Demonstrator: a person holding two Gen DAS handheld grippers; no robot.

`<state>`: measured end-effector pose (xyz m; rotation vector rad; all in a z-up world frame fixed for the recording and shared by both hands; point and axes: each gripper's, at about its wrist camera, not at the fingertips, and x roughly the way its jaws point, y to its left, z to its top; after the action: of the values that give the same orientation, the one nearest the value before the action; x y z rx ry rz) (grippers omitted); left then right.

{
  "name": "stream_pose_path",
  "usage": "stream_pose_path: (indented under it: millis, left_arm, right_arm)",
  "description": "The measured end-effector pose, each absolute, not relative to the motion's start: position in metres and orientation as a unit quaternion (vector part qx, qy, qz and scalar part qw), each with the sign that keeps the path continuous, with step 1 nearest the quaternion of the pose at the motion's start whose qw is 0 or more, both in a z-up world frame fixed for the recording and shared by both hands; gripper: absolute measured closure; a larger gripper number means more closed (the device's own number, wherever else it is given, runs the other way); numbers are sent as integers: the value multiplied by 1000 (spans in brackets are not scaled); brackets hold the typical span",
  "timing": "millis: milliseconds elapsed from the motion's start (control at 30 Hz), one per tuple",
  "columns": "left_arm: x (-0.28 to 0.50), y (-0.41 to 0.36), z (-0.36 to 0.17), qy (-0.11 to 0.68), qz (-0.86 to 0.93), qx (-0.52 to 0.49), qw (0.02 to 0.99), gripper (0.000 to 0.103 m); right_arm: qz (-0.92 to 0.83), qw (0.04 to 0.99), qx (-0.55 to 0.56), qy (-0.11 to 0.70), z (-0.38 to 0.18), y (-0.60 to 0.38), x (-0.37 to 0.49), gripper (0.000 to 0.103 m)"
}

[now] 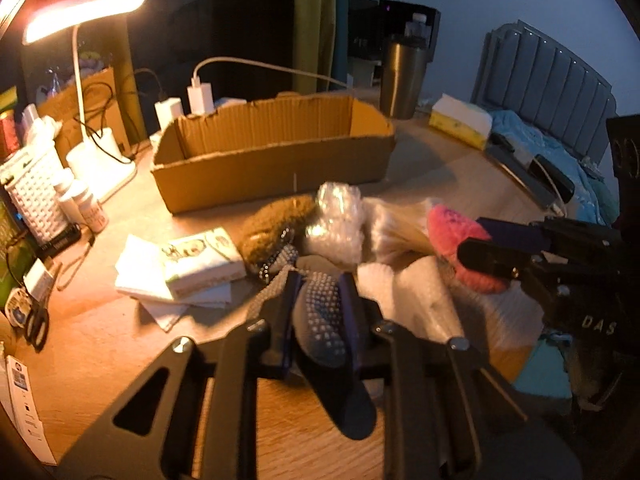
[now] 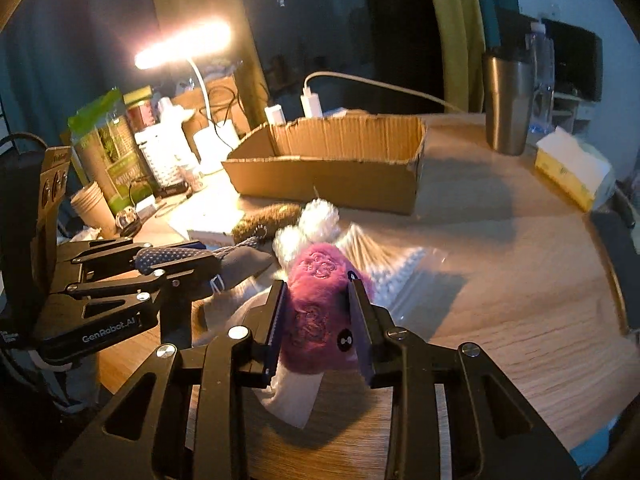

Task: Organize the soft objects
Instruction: 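Close the right tool on the pink plush while the left tool grasps the grey sock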

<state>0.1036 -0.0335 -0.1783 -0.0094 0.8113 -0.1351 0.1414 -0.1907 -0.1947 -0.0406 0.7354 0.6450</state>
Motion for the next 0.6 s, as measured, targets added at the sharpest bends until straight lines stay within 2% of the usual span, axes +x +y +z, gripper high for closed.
stream_pose_path:
  millis: [267,600]
  left_arm:
    - [91,-25,-173,385,-68,-15,920,85]
    - [82,-20,-133,335,-67,-14,940,85]
  right_arm:
    - [306,893,-27,330,-175,-191,136,70]
    - [309,902,-33,301,-150,-189,140,70]
